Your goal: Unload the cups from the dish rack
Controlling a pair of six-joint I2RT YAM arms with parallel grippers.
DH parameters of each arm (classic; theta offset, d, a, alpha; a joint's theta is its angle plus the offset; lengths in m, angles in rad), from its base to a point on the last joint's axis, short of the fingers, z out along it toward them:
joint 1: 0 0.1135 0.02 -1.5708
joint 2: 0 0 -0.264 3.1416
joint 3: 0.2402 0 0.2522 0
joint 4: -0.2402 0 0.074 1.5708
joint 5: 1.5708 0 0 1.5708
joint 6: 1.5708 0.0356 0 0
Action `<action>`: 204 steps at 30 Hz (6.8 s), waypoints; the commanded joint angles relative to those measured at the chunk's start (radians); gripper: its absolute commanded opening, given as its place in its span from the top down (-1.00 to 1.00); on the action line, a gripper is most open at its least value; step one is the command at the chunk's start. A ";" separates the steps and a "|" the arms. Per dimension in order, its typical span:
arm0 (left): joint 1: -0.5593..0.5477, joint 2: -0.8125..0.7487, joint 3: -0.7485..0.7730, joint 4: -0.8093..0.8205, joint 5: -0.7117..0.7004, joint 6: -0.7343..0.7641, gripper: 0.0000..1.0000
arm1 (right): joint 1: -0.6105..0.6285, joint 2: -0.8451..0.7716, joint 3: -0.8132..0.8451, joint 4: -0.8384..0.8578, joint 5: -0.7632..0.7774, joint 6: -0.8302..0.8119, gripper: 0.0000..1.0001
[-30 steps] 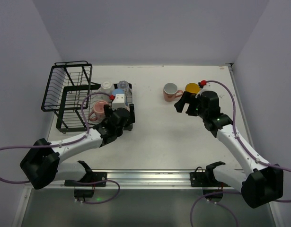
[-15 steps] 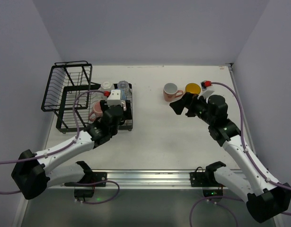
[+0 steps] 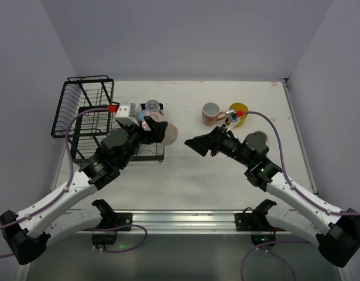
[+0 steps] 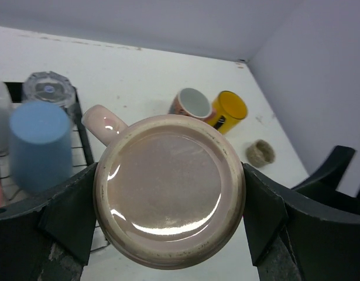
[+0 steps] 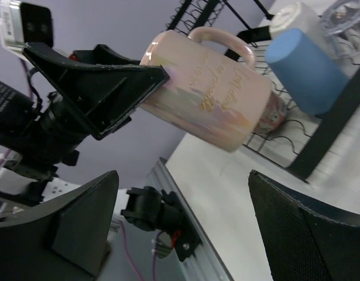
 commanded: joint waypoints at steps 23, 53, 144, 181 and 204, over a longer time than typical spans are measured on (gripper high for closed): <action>0.000 -0.071 -0.171 0.647 0.443 -0.493 0.62 | 0.070 0.089 -0.033 0.667 0.015 0.270 -0.19; 0.000 -0.324 -0.039 -0.379 -0.115 0.004 -1.00 | 0.069 0.638 0.903 -0.851 0.368 -0.553 1.00; 0.260 -0.129 -0.163 0.404 0.625 -0.421 0.75 | 0.015 0.154 0.036 0.350 -0.055 0.103 -0.86; 0.221 0.010 -0.034 -0.117 0.233 0.021 -1.00 | -0.215 0.519 0.589 -1.120 0.597 -0.593 1.00; 0.189 0.452 0.239 -0.023 -0.014 0.125 -1.00 | -0.261 0.648 0.666 -1.098 0.586 -0.638 0.07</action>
